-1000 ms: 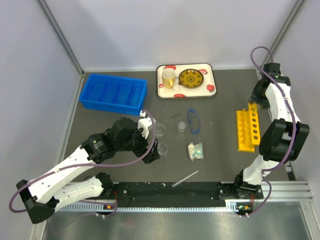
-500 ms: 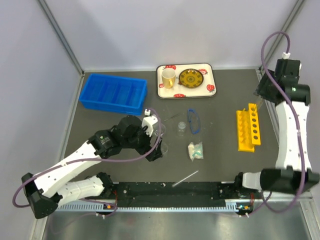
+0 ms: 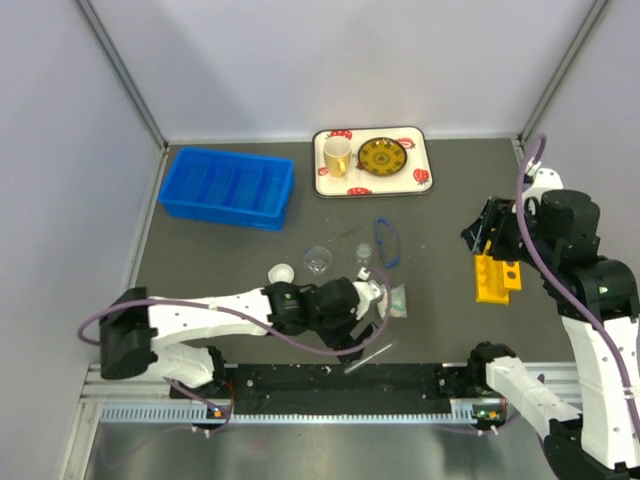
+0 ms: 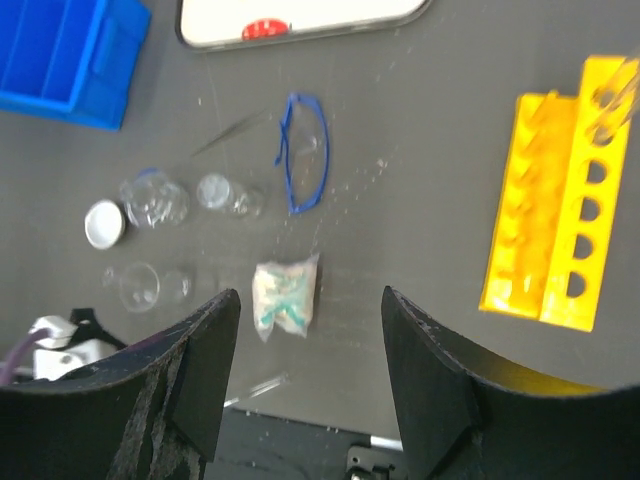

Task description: Organize the chemistry lab equipment

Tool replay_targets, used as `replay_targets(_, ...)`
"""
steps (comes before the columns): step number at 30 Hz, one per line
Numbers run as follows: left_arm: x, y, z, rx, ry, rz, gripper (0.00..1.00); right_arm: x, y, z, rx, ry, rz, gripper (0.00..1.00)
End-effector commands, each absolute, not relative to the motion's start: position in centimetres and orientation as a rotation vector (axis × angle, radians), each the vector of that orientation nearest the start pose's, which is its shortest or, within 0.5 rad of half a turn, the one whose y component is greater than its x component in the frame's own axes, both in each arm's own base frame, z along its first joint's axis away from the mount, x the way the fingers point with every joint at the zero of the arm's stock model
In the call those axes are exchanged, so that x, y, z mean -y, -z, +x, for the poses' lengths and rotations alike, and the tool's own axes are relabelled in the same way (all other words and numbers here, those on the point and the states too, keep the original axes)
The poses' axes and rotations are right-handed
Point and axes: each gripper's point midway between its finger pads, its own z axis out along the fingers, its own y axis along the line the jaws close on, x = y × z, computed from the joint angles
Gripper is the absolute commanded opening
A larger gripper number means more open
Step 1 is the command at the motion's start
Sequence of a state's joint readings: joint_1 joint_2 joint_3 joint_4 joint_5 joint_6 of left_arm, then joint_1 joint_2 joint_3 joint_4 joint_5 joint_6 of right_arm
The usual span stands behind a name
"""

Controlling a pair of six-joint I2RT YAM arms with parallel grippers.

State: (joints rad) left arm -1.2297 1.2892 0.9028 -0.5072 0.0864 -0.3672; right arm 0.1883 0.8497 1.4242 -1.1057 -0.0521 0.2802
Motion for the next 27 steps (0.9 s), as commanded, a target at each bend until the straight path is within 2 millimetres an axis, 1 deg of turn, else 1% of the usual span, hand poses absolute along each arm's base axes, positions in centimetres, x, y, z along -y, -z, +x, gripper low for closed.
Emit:
replay_targets(1, 35.3, -11.1, 7.7, -2.328, 0.705, 1.079, 0.95, -7.7, -31.0, 19.4, -2.164, -0.433, -0.013, 0.59)
replay_targets(2, 36.1, -10.2, 7.7, -2.338, 0.678, 1.090, 0.95, -7.9, -31.0, 19.0, -2.149, -0.453, -0.018, 0.59)
replay_targets(3, 36.5, -9.7, 7.1, -2.340, 0.665, 1.106, 0.95, -8.4, -30.8, 18.9, -2.148, -0.488, -0.021, 0.59)
replay_targets(4, 36.6, -8.5, 7.4, -2.357, 0.606, 1.110, 0.94, -8.6, -30.0, 19.0, -2.154, -0.503, -0.019, 0.59)
replay_targets(5, 37.1, -8.4, 7.5, -2.350, 0.597, 1.106, 0.94, -8.8, -29.8, 18.9, -2.152, -0.520, -0.020, 0.59)
replay_targets(6, 37.2, -7.9, 7.3, -2.352, 0.575, 1.115, 0.94, -9.2, -29.6, 18.8, -2.151, -0.545, -0.021, 0.59)
replay_targets(7, 37.2, -7.2, 7.6, -2.356, 0.540, 1.112, 0.94, -9.5, -28.9, 19.0, -2.158, -0.562, -0.023, 0.59)
replay_targets(9, 37.6, -6.9, 7.8, -2.348, 0.527, 1.111, 0.94, -10.0, -28.4, 19.0, -2.168, -0.597, -0.030, 0.59)
replay_targets(10, 37.5, -6.5, 7.9, -2.351, 0.510, 1.115, 0.94, -10.1, -27.8, 19.0, -2.181, -0.605, -0.031, 0.59)
replay_targets(12, 37.5, -6.1, 8.0, -2.350, 0.498, 1.120, 0.94, -10.3, -27.6, 19.2, -2.178, -0.615, -0.033, 0.59)
replay_targets(16, 37.2, -4.6, 8.1, -2.364, 0.460, 1.134, 0.93, -10.4, -27.0, 19.5, -2.189, -0.617, -0.030, 0.59)
replay_targets(23, 36.5, -2.3, 8.0, -2.375, 0.425, 1.159, 0.84, -10.3, -26.7, 20.0, -2.202, -0.602, -0.027, 0.59)
replay_targets(26, 36.1, -1.5, 7.7, -2.381, 0.409, 1.170, 0.80, -10.2, -26.6, 20.2, -2.203, -0.593, -0.026, 0.59)
replay_targets(27, 36.0, -1.3, 7.7, -2.382, 0.404, 1.170, 0.77, -10.2, -26.5, 20.3, -2.206, -0.593, -0.025, 0.59)
